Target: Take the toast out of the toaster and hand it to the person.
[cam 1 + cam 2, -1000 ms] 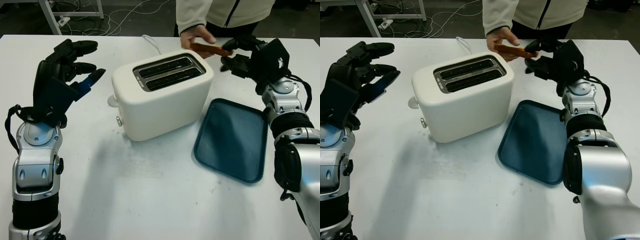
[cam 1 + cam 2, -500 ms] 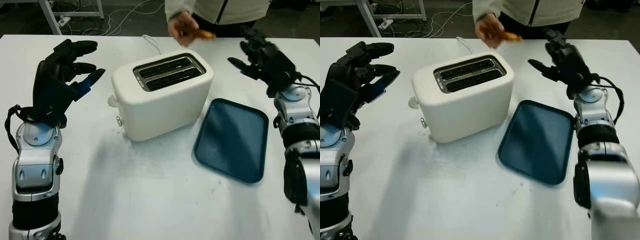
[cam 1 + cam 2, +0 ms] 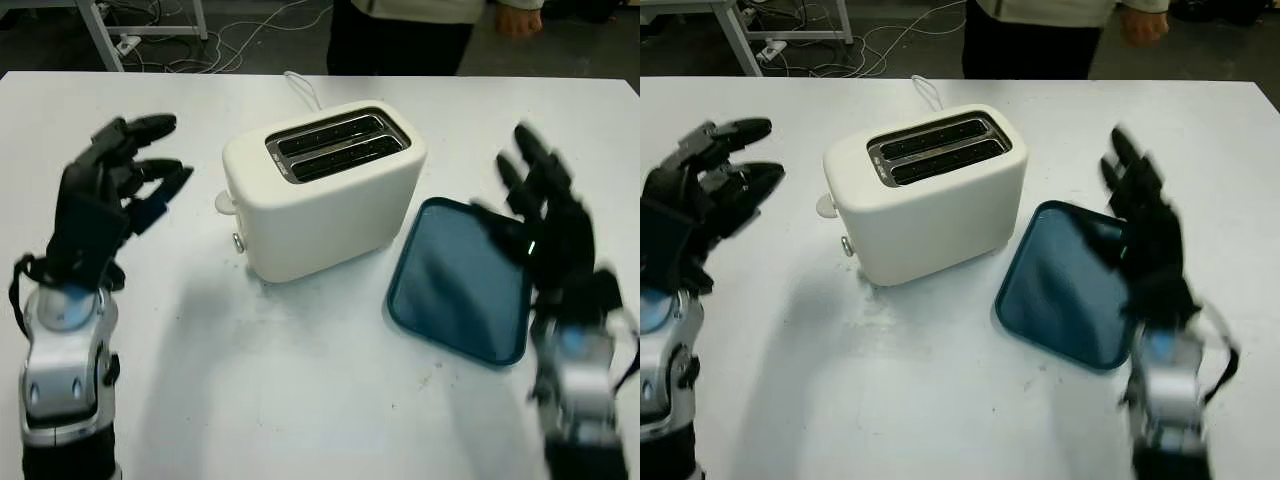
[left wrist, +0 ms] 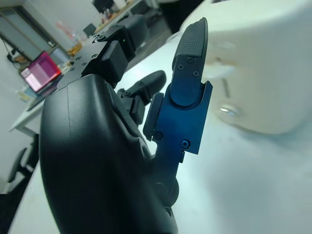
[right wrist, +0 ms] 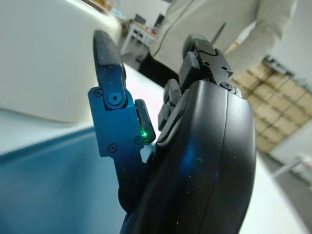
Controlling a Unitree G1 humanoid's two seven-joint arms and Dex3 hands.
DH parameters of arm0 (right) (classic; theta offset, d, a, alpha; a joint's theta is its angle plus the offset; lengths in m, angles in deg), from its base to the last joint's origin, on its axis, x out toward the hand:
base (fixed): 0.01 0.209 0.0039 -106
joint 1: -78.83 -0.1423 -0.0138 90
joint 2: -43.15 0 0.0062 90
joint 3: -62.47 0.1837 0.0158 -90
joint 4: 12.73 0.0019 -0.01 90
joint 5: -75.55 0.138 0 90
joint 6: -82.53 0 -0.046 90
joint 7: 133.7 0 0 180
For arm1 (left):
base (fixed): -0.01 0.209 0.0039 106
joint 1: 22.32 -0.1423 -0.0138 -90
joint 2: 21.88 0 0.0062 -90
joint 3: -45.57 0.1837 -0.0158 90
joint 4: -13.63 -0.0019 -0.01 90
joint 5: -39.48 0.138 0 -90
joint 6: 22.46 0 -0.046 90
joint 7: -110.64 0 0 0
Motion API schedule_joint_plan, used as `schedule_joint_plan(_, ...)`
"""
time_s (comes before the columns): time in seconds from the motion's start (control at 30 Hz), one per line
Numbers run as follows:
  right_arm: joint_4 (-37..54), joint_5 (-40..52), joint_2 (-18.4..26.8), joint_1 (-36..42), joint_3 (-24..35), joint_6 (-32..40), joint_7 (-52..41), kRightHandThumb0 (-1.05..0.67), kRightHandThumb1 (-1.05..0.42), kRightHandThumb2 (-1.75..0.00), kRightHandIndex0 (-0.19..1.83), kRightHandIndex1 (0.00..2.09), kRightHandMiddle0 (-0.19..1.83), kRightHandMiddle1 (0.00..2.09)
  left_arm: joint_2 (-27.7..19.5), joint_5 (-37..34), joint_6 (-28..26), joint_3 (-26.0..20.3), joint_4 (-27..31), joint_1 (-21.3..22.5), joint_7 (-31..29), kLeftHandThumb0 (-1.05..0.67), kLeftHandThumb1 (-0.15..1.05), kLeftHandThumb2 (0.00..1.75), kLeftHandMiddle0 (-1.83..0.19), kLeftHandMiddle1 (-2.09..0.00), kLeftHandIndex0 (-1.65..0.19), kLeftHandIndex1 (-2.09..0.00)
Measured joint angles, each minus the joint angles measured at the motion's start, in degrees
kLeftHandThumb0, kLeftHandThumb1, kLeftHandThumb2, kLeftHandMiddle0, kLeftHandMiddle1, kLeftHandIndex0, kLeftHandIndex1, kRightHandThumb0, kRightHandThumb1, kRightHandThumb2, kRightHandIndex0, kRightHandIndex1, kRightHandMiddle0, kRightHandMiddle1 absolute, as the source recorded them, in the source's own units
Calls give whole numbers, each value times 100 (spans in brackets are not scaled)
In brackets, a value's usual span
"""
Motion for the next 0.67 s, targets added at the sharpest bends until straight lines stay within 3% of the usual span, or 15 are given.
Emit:
schedule_joint_plan(0.27,734,-273,-366,621,-724,553,179,-48,-92,-36,29,5,32,3,592,-45,742,341,189,-966,231,-55,92,14,-40,-86,-45,-47)
schedule_joint_plan(0.4,704,-337,-410,704,-962,654,175,-51,-92,-39,24,1,26,0,802,-63,1257,557,-63,-1140,237,-55,92,18,-32,-88,-39,-47)
schedule_joint_plan(0.67,474,-588,-513,592,-1049,838,358,-50,-92,-43,24,1,25,0,1004,133,1312,919,-190,-1377,454,-60,92,20,-9,-97,-25,-55)
